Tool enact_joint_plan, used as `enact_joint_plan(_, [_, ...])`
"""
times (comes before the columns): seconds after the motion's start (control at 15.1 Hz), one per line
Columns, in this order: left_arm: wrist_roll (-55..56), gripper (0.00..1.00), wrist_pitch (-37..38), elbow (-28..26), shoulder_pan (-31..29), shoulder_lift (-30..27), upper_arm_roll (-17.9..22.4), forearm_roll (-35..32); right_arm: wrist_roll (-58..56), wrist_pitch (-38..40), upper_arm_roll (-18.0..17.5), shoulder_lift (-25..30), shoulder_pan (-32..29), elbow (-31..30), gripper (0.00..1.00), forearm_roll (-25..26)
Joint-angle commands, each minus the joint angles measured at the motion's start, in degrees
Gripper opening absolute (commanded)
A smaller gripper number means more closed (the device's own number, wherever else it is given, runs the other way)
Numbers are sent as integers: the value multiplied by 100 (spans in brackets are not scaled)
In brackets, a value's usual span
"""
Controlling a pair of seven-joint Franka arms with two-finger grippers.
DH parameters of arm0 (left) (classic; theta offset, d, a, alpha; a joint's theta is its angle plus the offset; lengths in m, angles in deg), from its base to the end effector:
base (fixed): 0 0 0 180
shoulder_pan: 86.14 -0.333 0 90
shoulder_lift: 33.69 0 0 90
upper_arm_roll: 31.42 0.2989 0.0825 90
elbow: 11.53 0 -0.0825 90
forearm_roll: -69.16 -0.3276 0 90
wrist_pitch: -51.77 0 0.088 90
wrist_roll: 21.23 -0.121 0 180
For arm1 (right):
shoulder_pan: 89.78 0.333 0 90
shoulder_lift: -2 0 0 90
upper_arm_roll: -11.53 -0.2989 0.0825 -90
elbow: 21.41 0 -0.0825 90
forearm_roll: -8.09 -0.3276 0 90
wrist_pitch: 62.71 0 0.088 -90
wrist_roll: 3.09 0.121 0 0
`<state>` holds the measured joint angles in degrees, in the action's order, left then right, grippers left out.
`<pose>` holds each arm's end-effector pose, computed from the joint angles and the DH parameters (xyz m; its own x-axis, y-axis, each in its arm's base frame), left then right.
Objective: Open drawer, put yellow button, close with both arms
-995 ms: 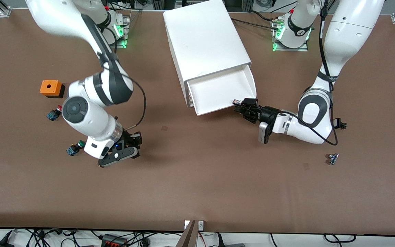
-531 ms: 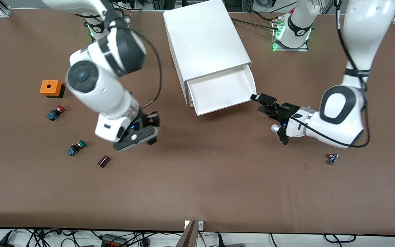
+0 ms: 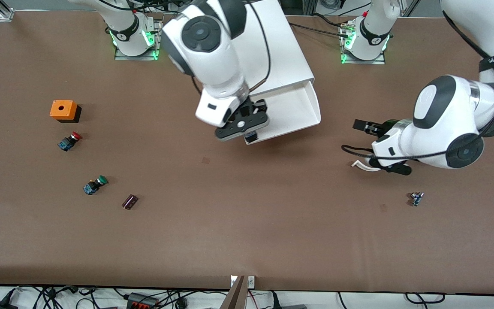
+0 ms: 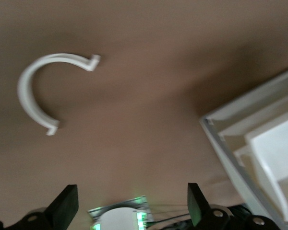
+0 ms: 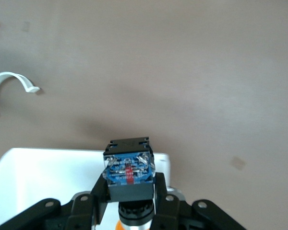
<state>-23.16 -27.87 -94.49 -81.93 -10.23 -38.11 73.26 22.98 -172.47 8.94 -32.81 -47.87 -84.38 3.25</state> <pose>0.5461 -0.1057 0.4153 0.8676 -0.2266 -0.4427 -0.1881 -0.9735 0.1298 0.4902 0.4789 0.4694 0.9527 0.2713 0.1371 0.2940 -0.9370 -0.1887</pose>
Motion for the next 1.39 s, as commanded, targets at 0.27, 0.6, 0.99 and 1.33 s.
enact_joint_plan(0.27, [132,100,221,1220,-42,-34,10,-718,391,7,39,-509,599,224,0,-43])
enact_joint_plan(0.6, [369,100,194,1168,-69,-61,19,-683,470,359,39,-562,774,207,0,-17])
enact_joint_plan(0.99, [553,100,221,1159,-60,-69,10,-612,637,491,48,-667,889,189,0,9])
enact_joint_plan(1.33, [553,100,221,1159,-43,-69,1,-603,837,570,74,-703,898,241,100,-17])
